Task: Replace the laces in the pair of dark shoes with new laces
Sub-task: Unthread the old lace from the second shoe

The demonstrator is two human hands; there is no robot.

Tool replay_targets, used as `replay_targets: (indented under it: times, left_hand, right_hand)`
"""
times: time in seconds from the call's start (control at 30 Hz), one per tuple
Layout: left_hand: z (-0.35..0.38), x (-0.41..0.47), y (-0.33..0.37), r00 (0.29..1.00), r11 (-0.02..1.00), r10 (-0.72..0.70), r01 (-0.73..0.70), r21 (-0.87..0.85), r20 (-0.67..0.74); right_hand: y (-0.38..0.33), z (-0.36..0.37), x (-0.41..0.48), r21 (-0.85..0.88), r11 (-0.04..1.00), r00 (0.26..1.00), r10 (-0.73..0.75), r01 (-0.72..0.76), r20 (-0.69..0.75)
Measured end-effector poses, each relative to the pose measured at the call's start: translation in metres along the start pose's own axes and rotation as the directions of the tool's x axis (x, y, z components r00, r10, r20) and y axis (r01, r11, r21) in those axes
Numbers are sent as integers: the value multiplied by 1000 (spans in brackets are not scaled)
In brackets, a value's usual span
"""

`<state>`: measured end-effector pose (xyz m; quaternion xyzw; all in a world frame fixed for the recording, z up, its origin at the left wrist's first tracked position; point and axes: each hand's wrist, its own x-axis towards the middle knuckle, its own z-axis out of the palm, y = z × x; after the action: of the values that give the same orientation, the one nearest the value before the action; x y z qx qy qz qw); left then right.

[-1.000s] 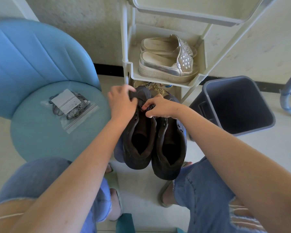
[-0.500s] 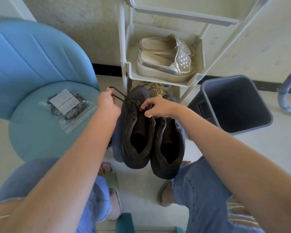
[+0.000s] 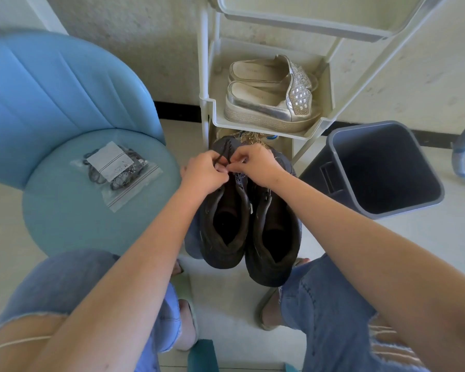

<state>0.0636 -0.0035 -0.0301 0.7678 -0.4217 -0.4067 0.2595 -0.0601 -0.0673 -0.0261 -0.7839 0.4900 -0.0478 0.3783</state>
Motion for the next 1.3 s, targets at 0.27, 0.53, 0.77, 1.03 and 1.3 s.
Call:
replay_targets:
  times: [0.27, 0.53, 0.77, 1.03, 1.3]
  left_hand:
    - [5, -6, -3, 998, 995, 66, -67, -67, -25]
    - [19, -7, 2, 942, 949, 255, -202, 241, -216]
    - [17, 1, 1, 945, 986, -18, -37, -163, -325]
    - [-25, 16, 8, 805, 726, -405, -6, -688, -434]
    - [-21, 10, 4, 905, 791, -259, -1, -612, -337]
  right_hand:
    - [-9, -13, -4, -51, 997, 977, 70, -61, 200]
    - [-6, -25, -6, 67, 989, 971, 115, -131, 208]
    - [1, -3, -10, -69, 996, 948, 73, -54, 309]
    - [7, -4, -13, -39, 999, 939, 25, -13, 343]
    - [5, -4, -12, -142, 987, 957, -36, 79, 287]
